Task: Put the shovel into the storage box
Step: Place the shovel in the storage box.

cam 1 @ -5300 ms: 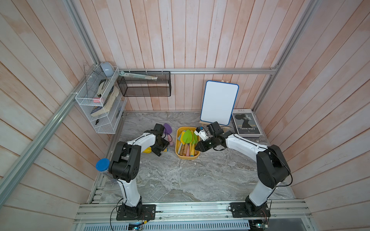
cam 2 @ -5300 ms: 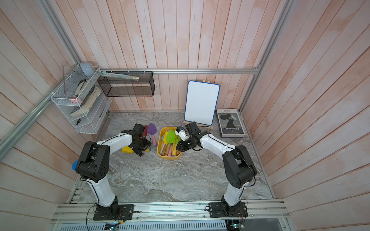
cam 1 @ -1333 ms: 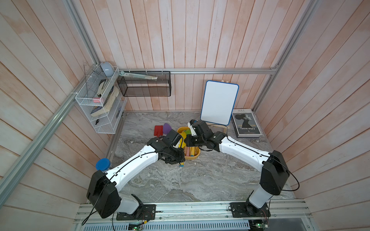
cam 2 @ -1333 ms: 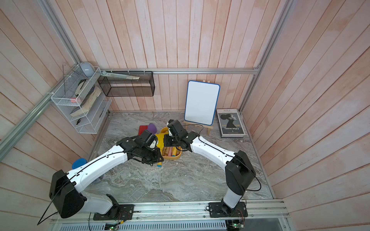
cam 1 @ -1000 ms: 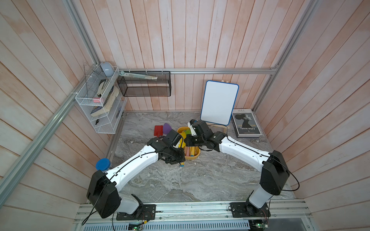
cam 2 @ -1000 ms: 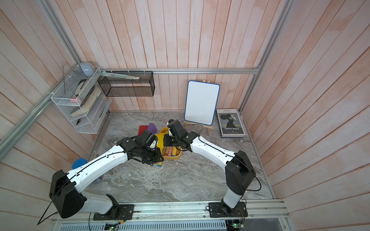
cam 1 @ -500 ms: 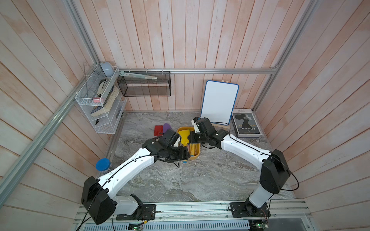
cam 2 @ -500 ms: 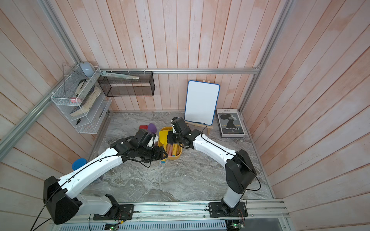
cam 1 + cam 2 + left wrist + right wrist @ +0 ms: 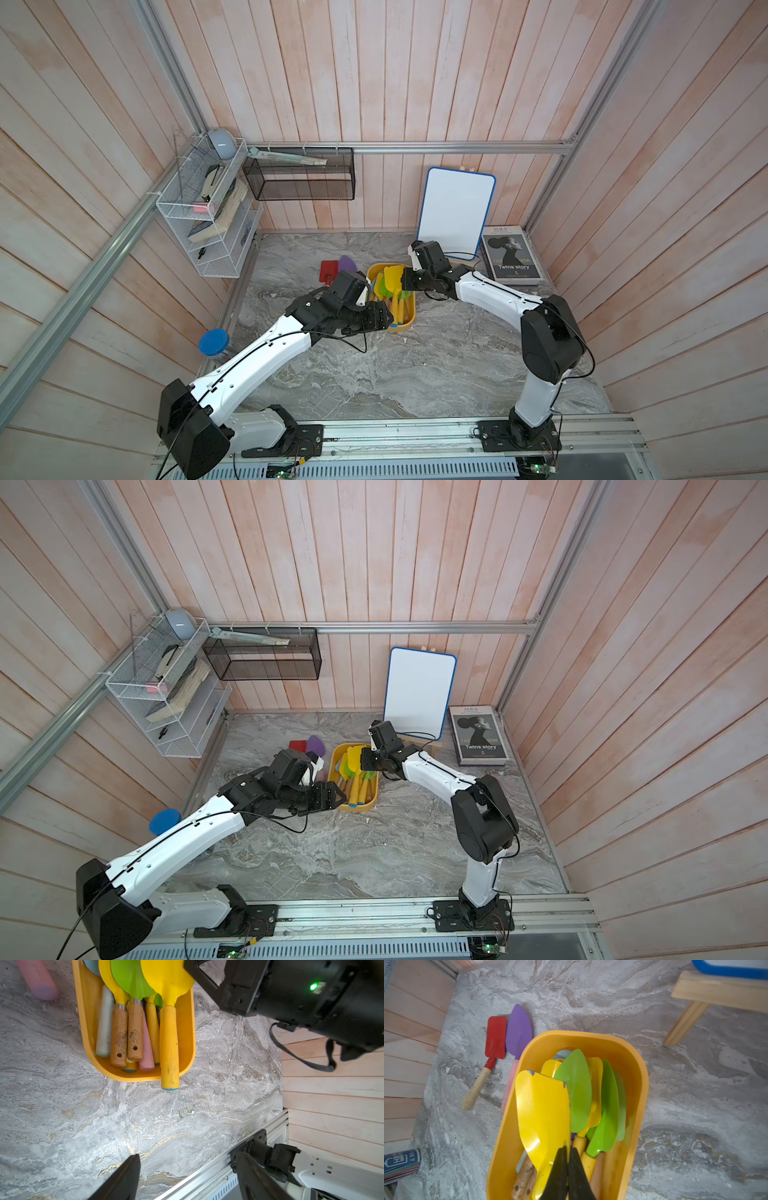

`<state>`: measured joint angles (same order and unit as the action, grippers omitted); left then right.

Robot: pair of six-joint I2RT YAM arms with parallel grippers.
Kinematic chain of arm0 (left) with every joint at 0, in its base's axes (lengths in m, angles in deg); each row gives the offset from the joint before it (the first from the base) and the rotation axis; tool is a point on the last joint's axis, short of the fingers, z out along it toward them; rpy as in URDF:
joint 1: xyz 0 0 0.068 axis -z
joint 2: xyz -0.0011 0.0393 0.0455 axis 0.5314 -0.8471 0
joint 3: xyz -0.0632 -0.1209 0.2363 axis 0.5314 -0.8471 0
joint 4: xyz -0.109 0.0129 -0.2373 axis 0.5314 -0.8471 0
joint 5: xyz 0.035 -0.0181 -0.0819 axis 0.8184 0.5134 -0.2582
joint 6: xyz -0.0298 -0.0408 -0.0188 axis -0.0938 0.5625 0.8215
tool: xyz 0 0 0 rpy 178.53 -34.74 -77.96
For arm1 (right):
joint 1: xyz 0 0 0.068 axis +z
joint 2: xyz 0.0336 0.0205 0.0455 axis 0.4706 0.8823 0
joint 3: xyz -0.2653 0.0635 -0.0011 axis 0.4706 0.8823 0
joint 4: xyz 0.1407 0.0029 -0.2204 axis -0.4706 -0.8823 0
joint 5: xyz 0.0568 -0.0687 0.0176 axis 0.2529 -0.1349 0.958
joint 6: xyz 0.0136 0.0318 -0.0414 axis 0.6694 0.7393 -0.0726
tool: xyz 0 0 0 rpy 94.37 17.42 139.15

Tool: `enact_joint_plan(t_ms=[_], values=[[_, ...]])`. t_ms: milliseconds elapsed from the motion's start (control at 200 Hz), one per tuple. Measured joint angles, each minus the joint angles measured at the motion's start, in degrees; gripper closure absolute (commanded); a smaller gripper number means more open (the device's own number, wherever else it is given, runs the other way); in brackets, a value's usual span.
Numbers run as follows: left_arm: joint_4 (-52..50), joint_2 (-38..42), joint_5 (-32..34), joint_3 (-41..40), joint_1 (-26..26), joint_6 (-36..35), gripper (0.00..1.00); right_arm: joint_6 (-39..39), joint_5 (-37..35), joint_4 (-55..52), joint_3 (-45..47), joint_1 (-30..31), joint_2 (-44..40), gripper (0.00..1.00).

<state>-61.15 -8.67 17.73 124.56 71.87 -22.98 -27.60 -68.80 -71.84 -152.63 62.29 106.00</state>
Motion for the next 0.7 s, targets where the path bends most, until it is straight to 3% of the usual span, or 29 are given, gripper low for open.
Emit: enact_joint_plan(t_ms=[700], values=[[1.49,2.86,1.07,-0.55,-0.76,0.46,0.21,-1.88,1.03,4.07,-2.58,-1.86,7.32,1.00]])
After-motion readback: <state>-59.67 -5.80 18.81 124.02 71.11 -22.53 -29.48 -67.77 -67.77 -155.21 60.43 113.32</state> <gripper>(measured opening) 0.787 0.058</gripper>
